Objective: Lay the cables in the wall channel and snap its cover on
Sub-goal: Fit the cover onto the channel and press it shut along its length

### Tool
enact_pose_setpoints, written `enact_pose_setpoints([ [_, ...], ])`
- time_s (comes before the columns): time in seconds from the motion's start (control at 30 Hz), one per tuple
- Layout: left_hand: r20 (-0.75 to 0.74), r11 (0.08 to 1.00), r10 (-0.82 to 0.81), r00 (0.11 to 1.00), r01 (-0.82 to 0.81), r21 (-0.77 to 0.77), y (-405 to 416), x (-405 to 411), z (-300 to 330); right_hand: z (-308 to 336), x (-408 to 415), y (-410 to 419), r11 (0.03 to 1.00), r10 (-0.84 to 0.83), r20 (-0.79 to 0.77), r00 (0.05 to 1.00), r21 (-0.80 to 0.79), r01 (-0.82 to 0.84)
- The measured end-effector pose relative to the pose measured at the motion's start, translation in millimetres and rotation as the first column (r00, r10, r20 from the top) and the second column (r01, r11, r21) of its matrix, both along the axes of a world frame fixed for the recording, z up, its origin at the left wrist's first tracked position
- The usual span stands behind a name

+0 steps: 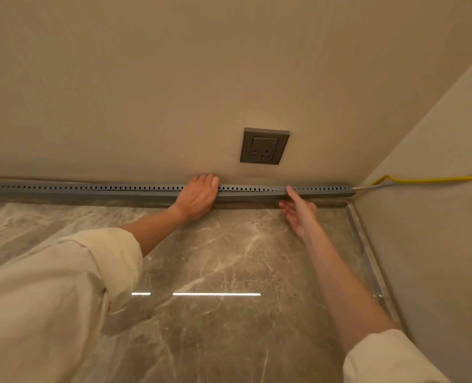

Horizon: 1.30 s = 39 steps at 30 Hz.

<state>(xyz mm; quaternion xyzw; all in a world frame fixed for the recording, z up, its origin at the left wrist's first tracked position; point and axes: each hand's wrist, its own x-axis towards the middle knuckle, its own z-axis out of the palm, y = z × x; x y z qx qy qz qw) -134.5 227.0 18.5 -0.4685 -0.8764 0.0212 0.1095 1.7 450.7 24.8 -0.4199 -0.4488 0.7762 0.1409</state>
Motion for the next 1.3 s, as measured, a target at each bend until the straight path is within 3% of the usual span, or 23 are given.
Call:
enact_pose_setpoints([
  [0.1,-0.002,1.0,0.007,1.0,-0.007,-0.022,0,1,-8,-1,-11,-4,0.997,-0.056,-0.032,0.998,-0.061,0.054],
  [0.23,0.125,0.999,0.002,0.992,-0.007,0.047,-19,-8,-13,-6,-15,-4,0.989,-0.107,-0.05,0.993,-0.109,0.101],
  [0.37,0.147,0.983,0.051,0.988,-0.076,0.165,-64,-15,-16,-6,-17,-7,0.985,-0.138,-0.047,0.989,-0.114,0.132],
  [0.5,0.186,0.973,0.13,0.974,-0.161,0.164,-111,-29,-18,-6,-18,-12,0.978,-0.187,-0.038,0.982,-0.101,0.182],
  [0.6,0.218,0.972,0.14,0.966,-0.176,0.155,-122,-31,-15,-7,-20,-19,0.972,-0.234,-0.02,0.972,-0.025,0.233],
  [0.67,0.235,0.97,0.131,0.963,-0.173,0.17,-119,-29,-12,-11,-18,-29,0.959,-0.202,0.102,0.974,0.224,0.176],
  [0.7,0.241,0.969,0.126,0.962,-0.172,0.178,-118,-29,-11,-13,-16,-35,0.895,-0.195,0.189,0.962,0.435,0.096],
  [0.73,0.247,0.968,0.122,0.961,-0.17,0.183,-117,-29,-10,-15,-14,-42,0.767,-0.202,0.235,0.951,0.642,0.005],
  [0.8,0.256,0.967,0.113,0.96,-0.165,0.192,-115,-30,-8,-15,-12,-55,0.442,-0.132,0.266,0.955,0.878,-0.184],
  [0.87,0.265,0.967,0.106,0.958,-0.161,0.198,-113,-31,-7,-14,-15,-61,0.132,0.032,0.4,0.916,0.907,-0.401],
  [0.93,0.262,0.964,0.099,0.96,-0.158,0.215,-111,-33,-7,-11,-21,-57,-0.097,0.092,0.517,0.851,0.855,-0.509],
  [1.07,0.238,0.959,0.094,0.967,-0.152,0.24,-111,-34,-10,-3,-30,-42,-0.348,0.095,0.657,0.748,0.726,-0.593],
  [1.3,0.223,0.951,0.135,0.966,-0.189,0.245,-104,-40,-9,4,-38,-35,-0.452,0.04,0.747,0.663,0.606,-0.655],
])
